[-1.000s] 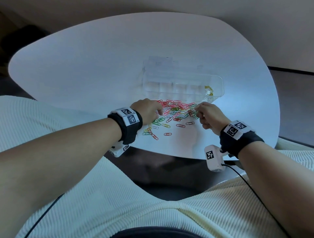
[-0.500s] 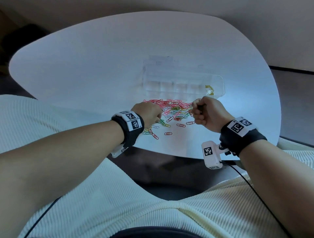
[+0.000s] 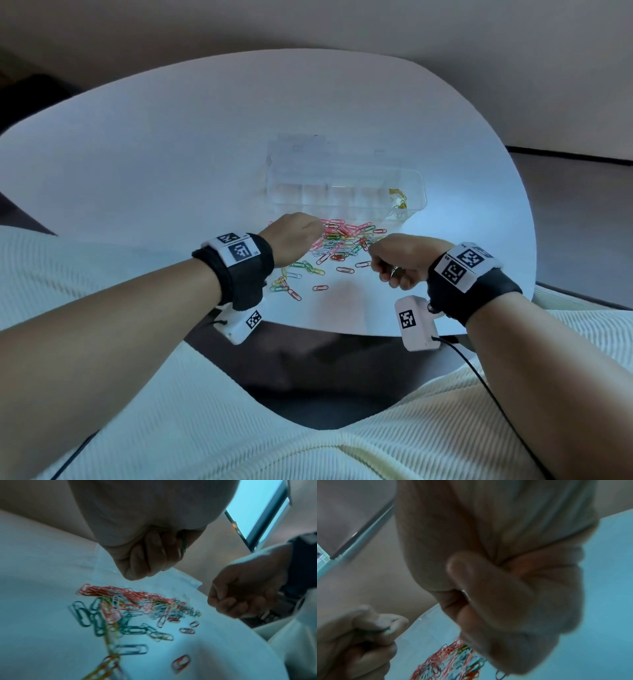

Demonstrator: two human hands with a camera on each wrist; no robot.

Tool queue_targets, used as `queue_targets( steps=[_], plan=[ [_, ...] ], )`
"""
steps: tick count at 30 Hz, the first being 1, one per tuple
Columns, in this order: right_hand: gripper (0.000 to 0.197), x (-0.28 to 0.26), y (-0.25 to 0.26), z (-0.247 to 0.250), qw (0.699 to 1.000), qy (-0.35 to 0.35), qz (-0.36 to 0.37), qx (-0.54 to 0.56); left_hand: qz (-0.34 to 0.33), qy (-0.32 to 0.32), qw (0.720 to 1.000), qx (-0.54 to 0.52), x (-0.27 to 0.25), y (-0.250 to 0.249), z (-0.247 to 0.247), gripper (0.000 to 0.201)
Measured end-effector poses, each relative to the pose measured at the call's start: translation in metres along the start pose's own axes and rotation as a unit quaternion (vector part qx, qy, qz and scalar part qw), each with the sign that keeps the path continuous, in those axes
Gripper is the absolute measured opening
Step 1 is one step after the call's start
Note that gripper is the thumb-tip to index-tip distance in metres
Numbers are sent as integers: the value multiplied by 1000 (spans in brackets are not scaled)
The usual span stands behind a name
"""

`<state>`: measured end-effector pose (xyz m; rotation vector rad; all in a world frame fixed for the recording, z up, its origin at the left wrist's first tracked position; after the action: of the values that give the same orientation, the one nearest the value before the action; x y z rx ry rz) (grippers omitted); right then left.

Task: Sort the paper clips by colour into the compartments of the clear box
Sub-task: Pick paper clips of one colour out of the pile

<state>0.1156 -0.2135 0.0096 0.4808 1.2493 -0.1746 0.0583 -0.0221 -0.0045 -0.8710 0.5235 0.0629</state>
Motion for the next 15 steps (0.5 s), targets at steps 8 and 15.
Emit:
queue_targets(
  steps=[8,15],
  plan=[
    [17,-7,2,19,994,-88,61,38,-21,50,969,-240,4,-29,-7,39],
    [10,-11,2,52,962,-257,89,23,45,18,955,-292,21,-36,-7,27]
  ],
)
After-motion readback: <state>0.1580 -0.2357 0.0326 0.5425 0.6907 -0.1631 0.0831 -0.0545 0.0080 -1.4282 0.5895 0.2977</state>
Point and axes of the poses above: each hand's wrist, its own x-axis towards the middle knuckle, its own z-axis out of the back of the hand, y = z × x, the point moved 1 cm from there along x, towards the middle knuckle, and after that the axes turned 4 degrees about y, right-handed, at the moved point
